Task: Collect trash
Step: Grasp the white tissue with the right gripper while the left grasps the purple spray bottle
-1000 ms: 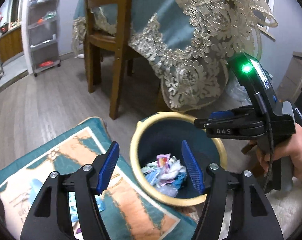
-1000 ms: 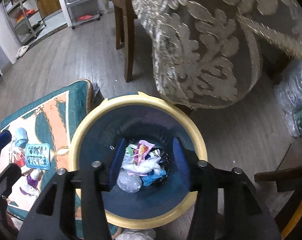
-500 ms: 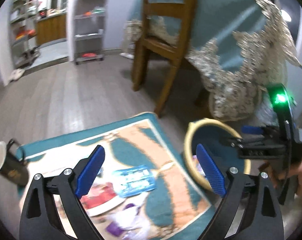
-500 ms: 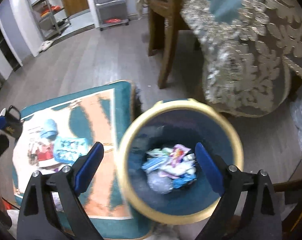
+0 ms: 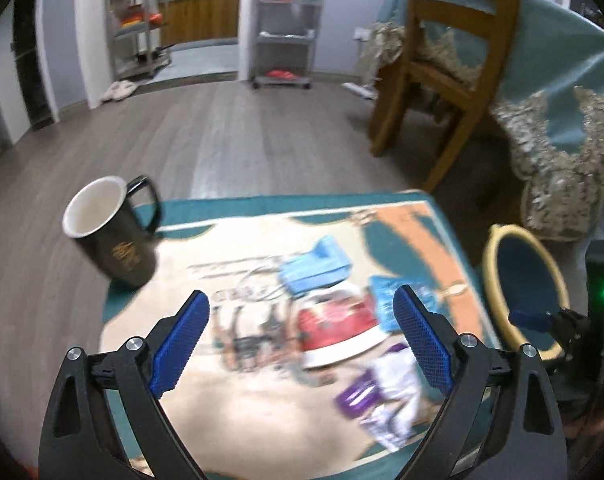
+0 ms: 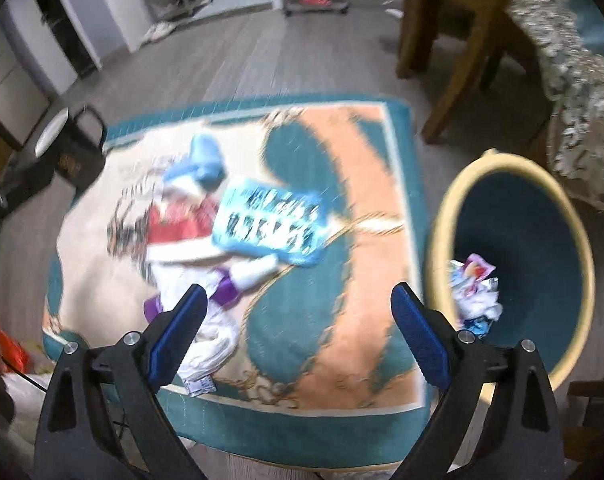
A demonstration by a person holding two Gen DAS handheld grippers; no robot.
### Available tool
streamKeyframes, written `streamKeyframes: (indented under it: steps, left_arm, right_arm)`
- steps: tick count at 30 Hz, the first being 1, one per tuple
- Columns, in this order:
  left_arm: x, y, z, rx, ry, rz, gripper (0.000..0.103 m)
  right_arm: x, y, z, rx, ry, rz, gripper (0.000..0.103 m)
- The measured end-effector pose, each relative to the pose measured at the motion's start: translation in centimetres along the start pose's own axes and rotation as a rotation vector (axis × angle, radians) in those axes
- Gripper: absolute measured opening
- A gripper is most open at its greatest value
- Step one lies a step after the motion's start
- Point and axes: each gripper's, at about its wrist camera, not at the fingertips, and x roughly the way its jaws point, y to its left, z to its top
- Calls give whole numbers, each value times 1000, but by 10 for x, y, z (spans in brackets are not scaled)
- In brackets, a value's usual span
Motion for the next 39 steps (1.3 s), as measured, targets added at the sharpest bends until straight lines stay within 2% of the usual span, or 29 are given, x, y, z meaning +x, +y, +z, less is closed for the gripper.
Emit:
streamKeyframes:
  steps: [4,11,13,17,18,23,27,31,35,39]
  left_arm:
    - [3,20,-6,-45,19,6,93]
    - [8,28,-12,-49,32,14,93]
    - [11,28,-13,-48,38,16,93]
    - [17,24,-13,-41,46,18,93]
    - [19,22,-13,-34,50,18,93]
    - [26,10,-16,12,70,2,93]
    - [33,-5,-20,76,85,-33,93]
    - [43,-31,-30,183,108,-72,93]
    - [56,-55,-43,276,151,-119,93]
    - [69,-75,-56,358,208,-159,93]
  right_arm:
    - [27,26,-11,-74,70,5,90]
    - [50,54,-18,-171,126,28,74]
    - [54,57,-17,-179,138,50,62]
    - [61,60,-20,-179,175,114,17]
    - [59,59,-21,-177,180,118,11]
    - [34,43,-12,-122,153,158,10]
    - [7,18,8,-110,146,104,10]
    - [-16,-9,29,-122,118,66,10]
    - [-21,-32,33,-81,92,55,10]
    - [-9,-44,33,-1,116,111,10]
